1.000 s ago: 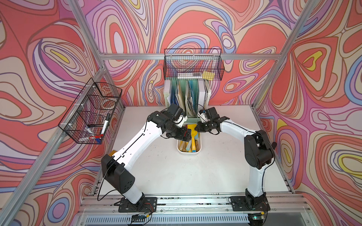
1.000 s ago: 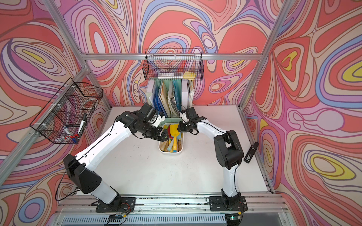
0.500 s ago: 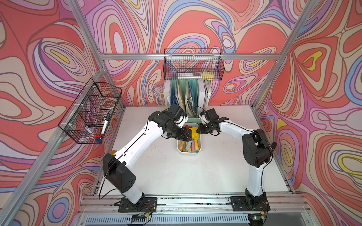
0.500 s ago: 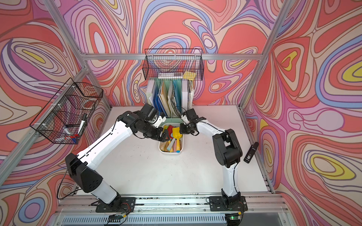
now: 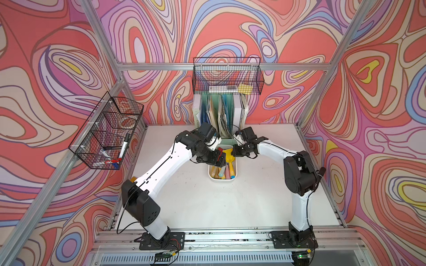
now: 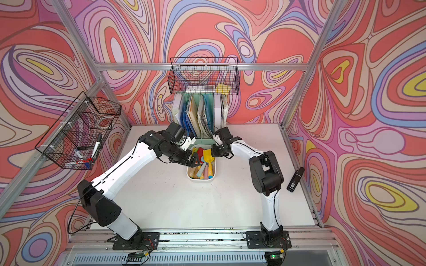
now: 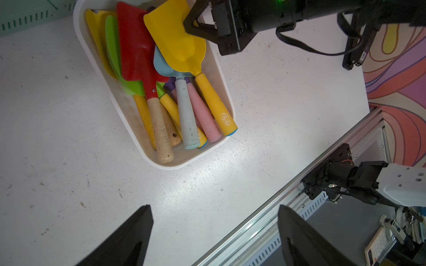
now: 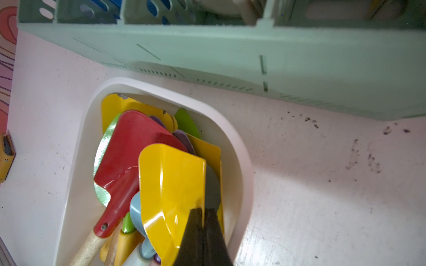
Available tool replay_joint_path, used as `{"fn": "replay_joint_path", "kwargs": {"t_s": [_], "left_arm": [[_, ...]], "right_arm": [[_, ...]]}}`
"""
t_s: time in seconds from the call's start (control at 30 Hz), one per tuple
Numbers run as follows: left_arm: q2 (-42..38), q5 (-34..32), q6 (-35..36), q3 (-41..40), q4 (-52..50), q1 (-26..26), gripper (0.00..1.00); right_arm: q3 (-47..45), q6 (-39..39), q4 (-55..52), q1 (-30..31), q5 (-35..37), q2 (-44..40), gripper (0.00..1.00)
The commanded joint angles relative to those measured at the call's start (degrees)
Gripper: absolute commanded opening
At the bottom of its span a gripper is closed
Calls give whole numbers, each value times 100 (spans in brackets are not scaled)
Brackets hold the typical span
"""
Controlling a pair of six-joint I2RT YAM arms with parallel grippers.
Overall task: Put the shovel into the storage box
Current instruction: Place the shovel in the storage box.
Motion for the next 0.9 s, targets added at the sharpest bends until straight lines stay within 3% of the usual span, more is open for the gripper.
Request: {"fn": "replay_joint_path", "kwargs": {"t_s": [0.0, 0.2, 0.63, 0.87], "left_arm": [[80, -9, 100, 134, -172, -19, 90], [97, 2, 101, 137, -159, -19, 90], [11, -306, 161, 4, 84, -19, 93], [32, -706, 240, -42, 512, 110, 99]], "right_arm": [[99, -128, -157, -18, 183, 213, 4], [116, -118, -168, -16, 211, 187, 20], [199, -145, -357, -19, 369, -150, 44], [377, -197, -563, -17, 585, -451, 50]]}}
